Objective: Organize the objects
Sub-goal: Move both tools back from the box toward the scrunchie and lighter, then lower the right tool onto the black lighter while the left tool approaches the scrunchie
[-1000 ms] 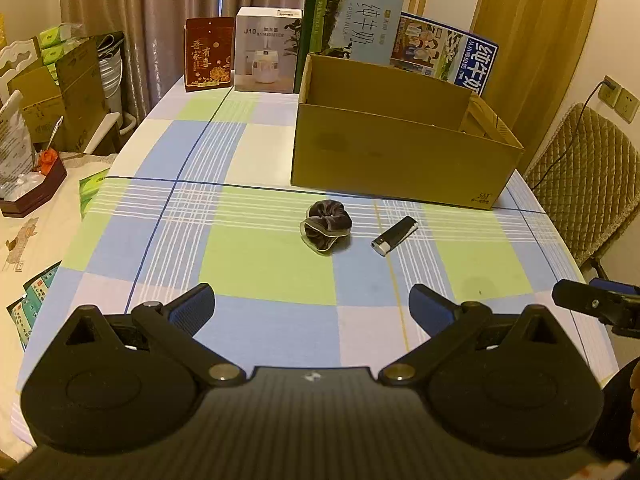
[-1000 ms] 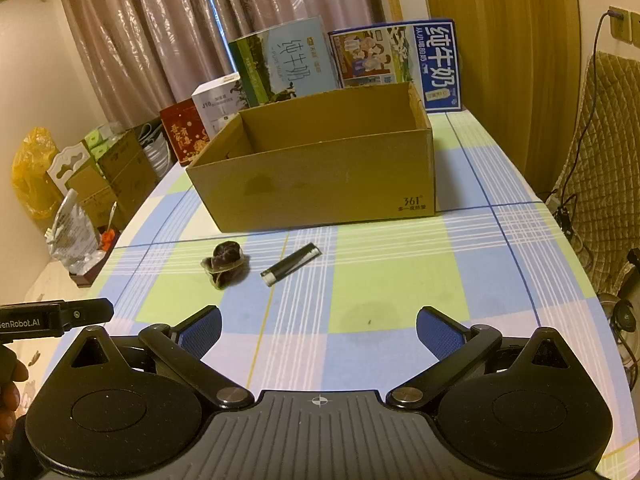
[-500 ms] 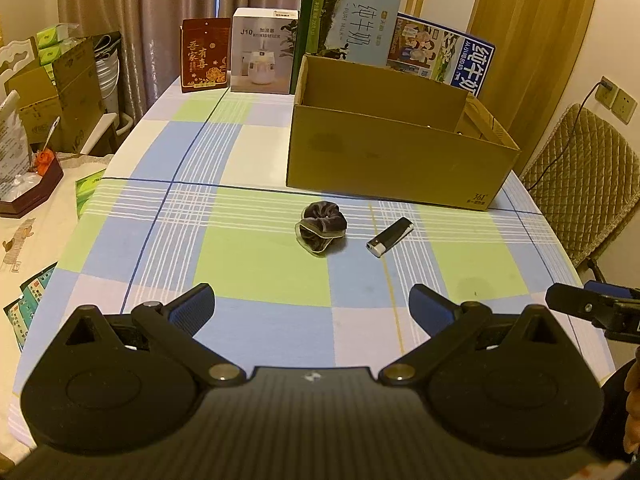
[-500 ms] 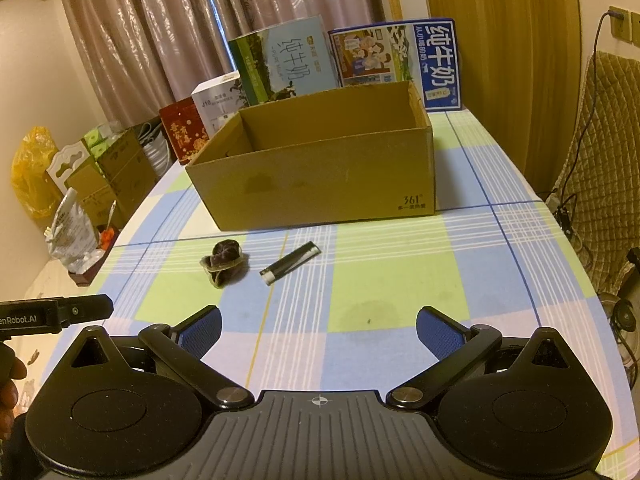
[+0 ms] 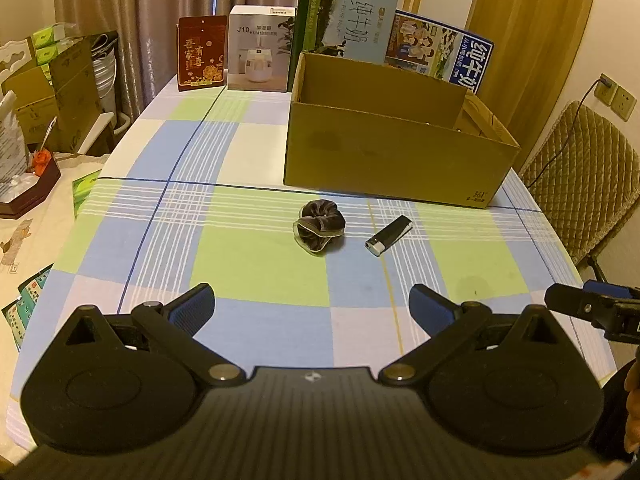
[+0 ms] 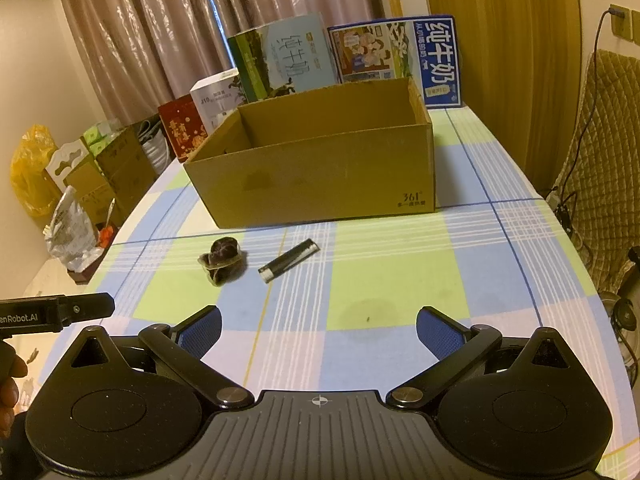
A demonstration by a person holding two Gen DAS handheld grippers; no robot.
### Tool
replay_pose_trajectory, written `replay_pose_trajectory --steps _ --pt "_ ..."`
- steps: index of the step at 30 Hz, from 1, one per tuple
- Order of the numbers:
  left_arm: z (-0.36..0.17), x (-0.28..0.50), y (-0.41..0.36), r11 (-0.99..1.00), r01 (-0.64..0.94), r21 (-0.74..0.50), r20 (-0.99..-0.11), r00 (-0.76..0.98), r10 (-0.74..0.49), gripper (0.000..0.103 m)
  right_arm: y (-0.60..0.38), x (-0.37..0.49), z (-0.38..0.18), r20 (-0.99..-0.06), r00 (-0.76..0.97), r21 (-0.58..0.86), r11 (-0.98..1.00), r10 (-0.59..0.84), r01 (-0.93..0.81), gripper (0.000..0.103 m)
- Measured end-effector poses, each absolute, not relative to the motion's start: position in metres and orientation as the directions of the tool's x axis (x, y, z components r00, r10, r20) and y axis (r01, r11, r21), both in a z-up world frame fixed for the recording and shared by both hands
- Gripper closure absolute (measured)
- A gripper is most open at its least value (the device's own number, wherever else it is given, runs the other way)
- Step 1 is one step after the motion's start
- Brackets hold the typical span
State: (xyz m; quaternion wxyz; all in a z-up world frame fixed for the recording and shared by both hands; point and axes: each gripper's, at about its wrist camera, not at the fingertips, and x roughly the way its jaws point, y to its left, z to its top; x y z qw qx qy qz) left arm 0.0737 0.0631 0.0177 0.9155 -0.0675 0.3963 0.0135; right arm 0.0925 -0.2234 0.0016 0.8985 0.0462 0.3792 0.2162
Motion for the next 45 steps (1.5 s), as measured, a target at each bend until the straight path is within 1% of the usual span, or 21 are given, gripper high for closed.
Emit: replay_pose_trajectory --steps 9,14,22,30,40,45 --pt "0.007 0.085 0.066 0.994 -0.053 -0.097 -0.73 0.682 -0.035 0.001 -0.217 0.105 -0.003 -0.677 0.604 0.225 0.9 0.421 -0.374 0.002" --pt "-0.001 0.099 0.067 0.997 -0.003 -0.073 -0.734 0.677 -0.052 0.001 -0.205 0.121 -0.012 -0.686 0.597 0.176 0.891 0.415 -0.418 0.002" --pt "-0.019 0.138 0.081 0.998 0.059 -0.034 -0.74 0.67 -0.065 0.001 -0.178 0.165 -0.043 -0.709 0.545 0.09 0.825 0.447 -0.559 0.002" --pt "-0.047 0.173 0.094 0.994 0.107 -0.011 -0.747 0.66 -0.08 0.001 -0.136 0.2 -0.076 -0.717 0.49 0.008 0.709 0.495 -0.705 0.002" --pt "-0.076 0.196 0.1 0.989 0.145 -0.018 -0.731 0.674 -0.112 0.001 -0.109 0.243 -0.119 -0.753 0.43 0.006 0.659 0.498 -0.752 0.002" --pt "-0.086 0.199 0.102 0.989 0.143 -0.043 -0.741 0.66 -0.128 0.001 -0.101 0.252 -0.128 -0.741 0.425 0.001 0.634 0.519 -0.773 0.002"
